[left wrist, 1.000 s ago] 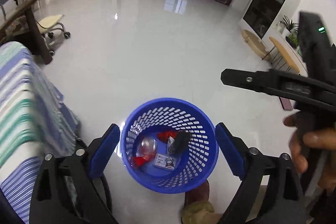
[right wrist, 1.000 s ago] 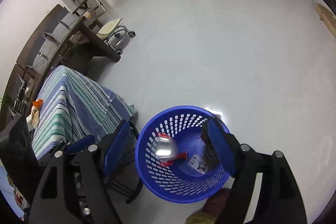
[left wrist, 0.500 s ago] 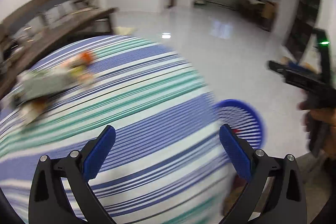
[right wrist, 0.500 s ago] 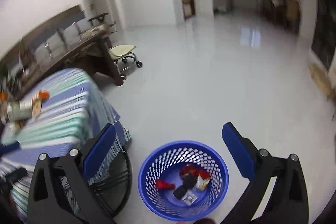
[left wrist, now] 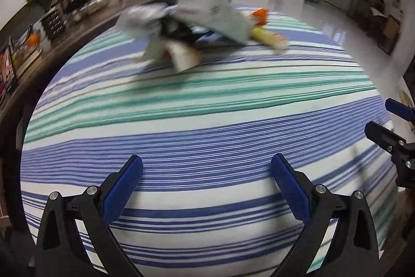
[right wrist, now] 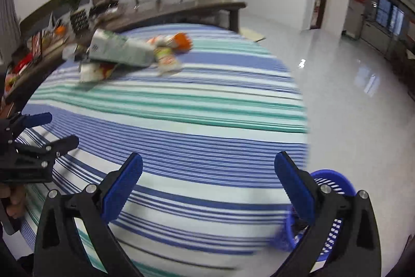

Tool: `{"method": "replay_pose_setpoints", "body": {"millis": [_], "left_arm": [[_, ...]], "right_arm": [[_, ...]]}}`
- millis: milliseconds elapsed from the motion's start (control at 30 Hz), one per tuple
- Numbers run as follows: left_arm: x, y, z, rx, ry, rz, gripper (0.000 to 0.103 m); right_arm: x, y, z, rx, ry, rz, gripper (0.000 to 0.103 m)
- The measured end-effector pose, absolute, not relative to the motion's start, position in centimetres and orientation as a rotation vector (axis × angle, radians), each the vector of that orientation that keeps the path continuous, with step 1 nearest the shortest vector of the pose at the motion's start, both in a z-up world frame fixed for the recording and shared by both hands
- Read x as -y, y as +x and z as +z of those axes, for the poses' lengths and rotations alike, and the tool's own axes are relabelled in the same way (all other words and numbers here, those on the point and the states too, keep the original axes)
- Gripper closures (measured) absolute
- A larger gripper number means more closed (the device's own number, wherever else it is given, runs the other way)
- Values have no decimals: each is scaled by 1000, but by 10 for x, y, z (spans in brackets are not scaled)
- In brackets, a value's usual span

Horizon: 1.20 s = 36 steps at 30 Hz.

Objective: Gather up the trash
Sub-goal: 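Bring both tools back over the table toward the remaining trash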

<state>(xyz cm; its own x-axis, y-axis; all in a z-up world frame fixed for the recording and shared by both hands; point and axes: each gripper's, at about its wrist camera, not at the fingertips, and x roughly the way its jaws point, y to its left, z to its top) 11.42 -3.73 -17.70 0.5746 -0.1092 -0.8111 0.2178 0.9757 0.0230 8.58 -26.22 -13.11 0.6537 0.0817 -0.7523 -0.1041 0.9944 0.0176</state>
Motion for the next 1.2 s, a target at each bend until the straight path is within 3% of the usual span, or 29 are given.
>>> {"method": "replay_pose_setpoints", "body": {"millis": [267, 1200], "left_arm": [[33, 122, -181, -955, 95, -187, 4], [32, 120, -181, -956, 89, -189, 4]], "right_arm": [[236, 138, -150, -985, -43, 112, 5], [242, 150, -152, -971, -37, 114, 5]]}}
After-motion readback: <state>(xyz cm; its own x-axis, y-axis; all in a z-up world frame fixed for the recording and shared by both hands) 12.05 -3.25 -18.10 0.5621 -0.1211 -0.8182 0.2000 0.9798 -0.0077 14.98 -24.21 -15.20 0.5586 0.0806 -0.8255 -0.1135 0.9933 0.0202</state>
